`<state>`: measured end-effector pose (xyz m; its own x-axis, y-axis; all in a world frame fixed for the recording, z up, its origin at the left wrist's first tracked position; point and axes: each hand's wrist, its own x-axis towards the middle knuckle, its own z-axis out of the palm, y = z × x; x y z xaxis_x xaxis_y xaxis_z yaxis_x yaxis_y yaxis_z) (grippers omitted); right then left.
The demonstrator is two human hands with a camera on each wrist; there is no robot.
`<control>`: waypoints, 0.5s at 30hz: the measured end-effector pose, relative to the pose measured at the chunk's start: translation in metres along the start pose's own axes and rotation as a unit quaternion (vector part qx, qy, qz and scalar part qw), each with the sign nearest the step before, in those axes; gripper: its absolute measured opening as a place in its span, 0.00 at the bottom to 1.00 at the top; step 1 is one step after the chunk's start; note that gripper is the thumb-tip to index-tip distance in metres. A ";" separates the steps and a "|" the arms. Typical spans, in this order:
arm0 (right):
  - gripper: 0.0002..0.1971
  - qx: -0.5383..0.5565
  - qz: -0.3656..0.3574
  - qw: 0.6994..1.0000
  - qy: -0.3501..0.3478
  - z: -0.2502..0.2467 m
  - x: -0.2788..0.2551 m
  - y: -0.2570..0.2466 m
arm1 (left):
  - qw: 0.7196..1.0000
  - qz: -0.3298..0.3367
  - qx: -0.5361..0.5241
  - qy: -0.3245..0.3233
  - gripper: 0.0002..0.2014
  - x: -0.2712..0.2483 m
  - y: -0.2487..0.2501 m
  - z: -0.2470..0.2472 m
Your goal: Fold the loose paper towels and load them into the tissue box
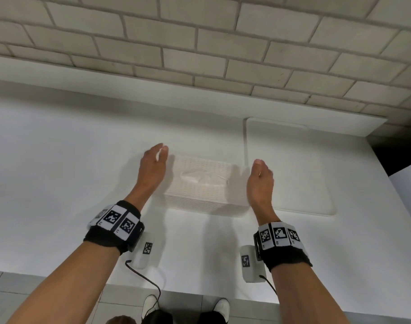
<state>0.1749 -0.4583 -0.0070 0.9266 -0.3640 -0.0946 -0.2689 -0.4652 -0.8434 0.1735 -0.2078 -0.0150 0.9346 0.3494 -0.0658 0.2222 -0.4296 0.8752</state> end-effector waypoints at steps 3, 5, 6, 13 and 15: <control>0.35 0.090 0.150 0.982 -0.068 0.000 0.001 -0.003 | 0.973 -0.196 -0.102 -0.060 0.31 0.000 -0.002 0.001; 0.36 0.102 0.177 0.976 -0.077 0.002 -0.002 -0.008 | 0.960 -0.240 -0.128 -0.064 0.33 0.000 -0.002 0.003; 0.36 0.099 0.176 0.977 -0.075 0.003 -0.004 -0.010 | 0.959 -0.244 -0.132 -0.060 0.33 0.000 -0.001 0.004; 0.34 0.077 0.156 0.982 -0.080 0.001 -0.008 -0.016 | 0.964 -0.234 -0.120 -0.046 0.31 -0.006 0.009 0.004; 0.34 0.068 0.146 0.983 -0.082 0.001 -0.008 -0.015 | 0.969 -0.223 -0.104 -0.037 0.31 -0.007 0.011 0.002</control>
